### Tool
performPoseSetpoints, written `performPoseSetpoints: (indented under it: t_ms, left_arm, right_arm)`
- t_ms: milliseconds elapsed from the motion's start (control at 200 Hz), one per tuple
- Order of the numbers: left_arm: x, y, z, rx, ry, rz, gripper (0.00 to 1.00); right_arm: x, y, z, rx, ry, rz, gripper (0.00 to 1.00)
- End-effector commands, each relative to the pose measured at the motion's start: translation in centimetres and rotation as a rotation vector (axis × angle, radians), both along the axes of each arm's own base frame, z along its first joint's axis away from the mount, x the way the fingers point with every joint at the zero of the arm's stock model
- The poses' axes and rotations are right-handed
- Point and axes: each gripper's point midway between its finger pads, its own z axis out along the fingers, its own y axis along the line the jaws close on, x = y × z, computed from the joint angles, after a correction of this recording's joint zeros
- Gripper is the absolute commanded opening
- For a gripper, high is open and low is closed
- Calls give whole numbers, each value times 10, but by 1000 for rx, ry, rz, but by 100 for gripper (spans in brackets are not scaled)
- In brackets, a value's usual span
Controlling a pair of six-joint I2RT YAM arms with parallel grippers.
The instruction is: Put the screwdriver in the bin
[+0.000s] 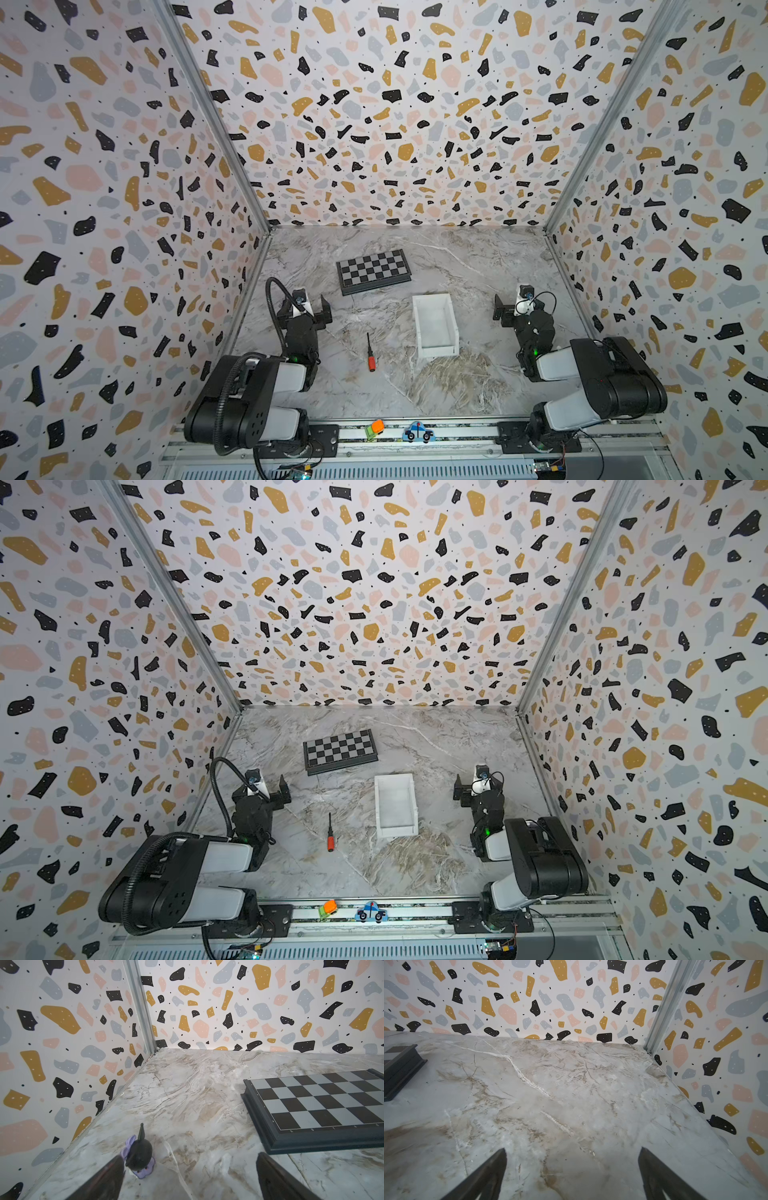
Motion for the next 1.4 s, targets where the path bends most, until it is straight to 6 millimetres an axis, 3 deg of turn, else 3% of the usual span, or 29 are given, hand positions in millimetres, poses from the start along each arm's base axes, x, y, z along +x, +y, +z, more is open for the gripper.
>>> performPoseSetpoints:
  t_ms: [0, 1392]
  left_arm:
    - [3, -3, 17, 0, -70, -10, 100]
    - [3, 2, 17, -8, -67, 27, 100]
  right_arm:
    - [7, 1, 13, -4, -44, -1, 99]
    - [7, 1, 14, -4, -44, -1, 99]
